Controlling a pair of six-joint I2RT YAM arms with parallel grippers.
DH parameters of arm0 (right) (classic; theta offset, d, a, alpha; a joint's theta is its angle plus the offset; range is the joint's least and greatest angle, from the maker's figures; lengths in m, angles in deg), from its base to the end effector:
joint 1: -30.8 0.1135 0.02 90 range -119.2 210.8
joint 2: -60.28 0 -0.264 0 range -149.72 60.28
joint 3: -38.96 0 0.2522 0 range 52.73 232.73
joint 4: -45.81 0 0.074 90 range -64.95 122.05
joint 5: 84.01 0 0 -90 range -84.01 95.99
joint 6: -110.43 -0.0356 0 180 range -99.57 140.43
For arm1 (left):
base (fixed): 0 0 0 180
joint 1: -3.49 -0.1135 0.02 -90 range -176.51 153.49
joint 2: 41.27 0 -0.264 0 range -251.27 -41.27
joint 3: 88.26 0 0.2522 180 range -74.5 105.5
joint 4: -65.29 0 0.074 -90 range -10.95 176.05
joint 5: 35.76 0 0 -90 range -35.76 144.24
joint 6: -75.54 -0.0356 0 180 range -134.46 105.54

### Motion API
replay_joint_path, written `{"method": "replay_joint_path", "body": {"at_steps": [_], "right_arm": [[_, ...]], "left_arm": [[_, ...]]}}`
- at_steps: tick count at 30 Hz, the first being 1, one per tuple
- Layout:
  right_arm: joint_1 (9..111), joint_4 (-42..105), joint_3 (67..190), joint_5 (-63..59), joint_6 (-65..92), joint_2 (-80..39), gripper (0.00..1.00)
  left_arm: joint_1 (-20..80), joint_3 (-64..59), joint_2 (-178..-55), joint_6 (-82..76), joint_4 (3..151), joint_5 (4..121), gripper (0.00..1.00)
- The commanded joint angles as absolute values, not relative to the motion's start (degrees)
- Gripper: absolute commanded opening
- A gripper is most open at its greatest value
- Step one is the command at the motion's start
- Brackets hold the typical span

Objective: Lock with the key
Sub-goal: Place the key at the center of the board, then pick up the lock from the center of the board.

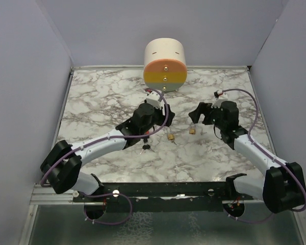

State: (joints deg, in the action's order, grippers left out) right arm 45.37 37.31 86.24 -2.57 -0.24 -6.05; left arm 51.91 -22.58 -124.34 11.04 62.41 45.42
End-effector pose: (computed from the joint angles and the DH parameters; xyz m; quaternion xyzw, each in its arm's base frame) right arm 0.2399 0.0678 0.2225 0.0067 0.8536 0.2173 0.4734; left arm 0.2261 -0.2466 0.2728 0.1105 0.7820 -0.3184 0.5243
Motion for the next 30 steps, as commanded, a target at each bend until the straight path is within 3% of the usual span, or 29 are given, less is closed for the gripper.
{"method": "replay_joint_path", "body": {"at_steps": [1,8,14,21,30], "right_arm": [[45.66,45.03,89.89,-14.83,-0.32,-8.62,0.94],[45.63,61.59,87.83,-20.54,-4.15,-10.65,0.96],[46.89,55.04,92.22,-23.95,-1.01,-12.61,0.98],[62.01,43.15,96.94,-1.59,9.62,-14.05,0.99],[67.51,39.11,96.08,6.0,6.07,-21.41,0.97]], "left_arm": [[49.94,-25.71,-117.0,8.94,60.95,38.71,0.68],[45.67,-30.95,-109.0,9.79,61.73,35.26,0.71],[38.52,-34.24,-106.41,13.54,62.5,39.86,0.71],[35.45,-35.82,-105.06,11.07,63.87,39.71,0.71],[33.92,-37.96,-103.16,10.69,63.51,40.19,0.71]]}}
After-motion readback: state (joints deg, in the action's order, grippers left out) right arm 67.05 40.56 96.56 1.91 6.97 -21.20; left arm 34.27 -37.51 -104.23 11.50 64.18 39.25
